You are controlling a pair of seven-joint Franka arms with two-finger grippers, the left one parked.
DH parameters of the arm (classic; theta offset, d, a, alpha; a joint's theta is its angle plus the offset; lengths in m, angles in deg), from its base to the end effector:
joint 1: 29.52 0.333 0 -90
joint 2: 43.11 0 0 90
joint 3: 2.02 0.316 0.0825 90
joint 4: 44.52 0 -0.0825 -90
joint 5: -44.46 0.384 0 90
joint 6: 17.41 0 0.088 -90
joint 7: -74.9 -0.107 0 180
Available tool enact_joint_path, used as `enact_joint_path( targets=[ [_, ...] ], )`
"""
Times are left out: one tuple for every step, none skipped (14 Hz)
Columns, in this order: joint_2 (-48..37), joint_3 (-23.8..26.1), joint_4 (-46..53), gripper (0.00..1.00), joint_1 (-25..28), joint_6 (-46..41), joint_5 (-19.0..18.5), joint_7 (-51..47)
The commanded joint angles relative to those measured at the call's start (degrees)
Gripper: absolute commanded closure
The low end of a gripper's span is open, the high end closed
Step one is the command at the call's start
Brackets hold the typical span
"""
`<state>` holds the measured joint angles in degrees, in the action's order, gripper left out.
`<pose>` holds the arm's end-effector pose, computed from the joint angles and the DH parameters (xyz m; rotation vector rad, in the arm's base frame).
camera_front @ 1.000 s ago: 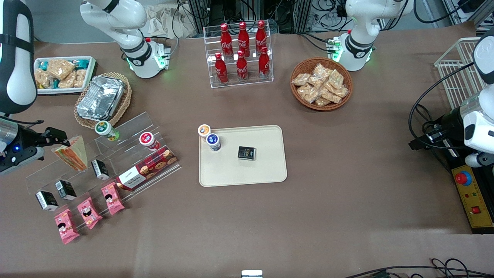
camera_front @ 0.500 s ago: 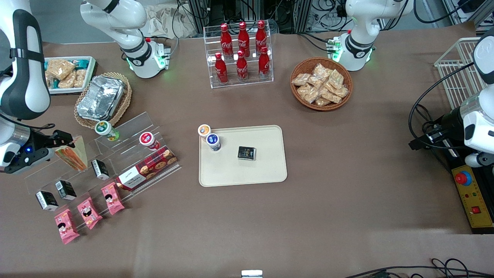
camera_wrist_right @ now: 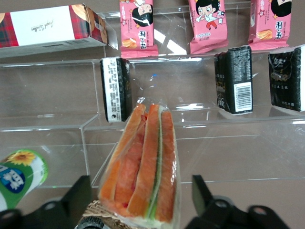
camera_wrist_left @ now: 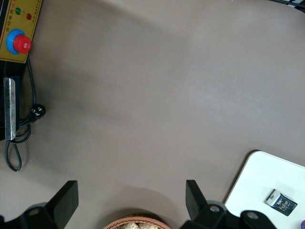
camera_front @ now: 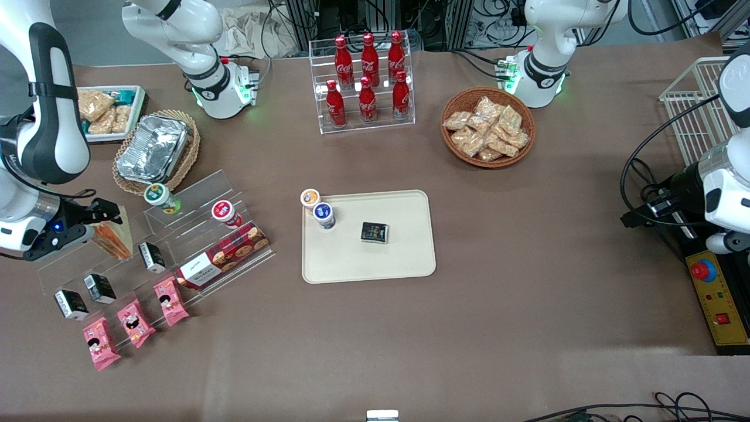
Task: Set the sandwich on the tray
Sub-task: 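Close the right gripper on the wrapped sandwich's base, then lift the sandwich out of the display with the right gripper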
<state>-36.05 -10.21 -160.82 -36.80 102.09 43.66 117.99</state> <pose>0.5470 -0.1506 0.3822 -3.0394 -0.7596 0.1130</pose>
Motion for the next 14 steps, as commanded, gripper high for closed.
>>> enact_joint_path(
  targets=[
    [-0.2, 0.2, -0.4, 0.56, -0.6, 1.2, -0.5, 0.6],
    [-0.2, 0.2, -0.2, 0.69, -0.6, 1.1, -0.5, 0.6],
    [-0.2, 0.2, 0.0, 0.75, -0.6, 0.8, -0.5, 0.6],
    [-0.2, 0.2, 0.7, 0.85, -0.6, 0.4, -0.5, 0.6],
    [-0.2, 0.2, 1.8, 0.85, -0.6, 0.0, -0.6, 0.7],
    [-0.3, 0.2, 3.1, 0.85, -0.5, -1.8, -0.6, 0.6],
    [-0.2, 0.3, 5.4, 0.85, -0.1, -4.4, -0.6, 0.6],
    [-0.1, 0.5, 8.3, 0.85, 0.1, -7.2, -0.7, 0.6],
    [0.5, 1.0, 11.7, 0.85, 0.5, -10.2, -0.7, 0.6],
    [1.2, 1.1, 15.3, 0.85, 1.8, -13.3, -0.7, 0.6],
    [1.8, 1.1, 18.6, 0.85, 3.0, -16.5, -0.5, 0.6],
    [2.3, 1.2, 21.3, 0.85, 4.2, -19.0, -0.3, 0.7],
    [2.3, 1.9, 23.1, 0.85, 5.8, -20.4, -0.3, 0.7],
    [2.2, 2.8, 23.8, 0.85, 7.2, -21.2, -0.3, 0.7]
  ],
)
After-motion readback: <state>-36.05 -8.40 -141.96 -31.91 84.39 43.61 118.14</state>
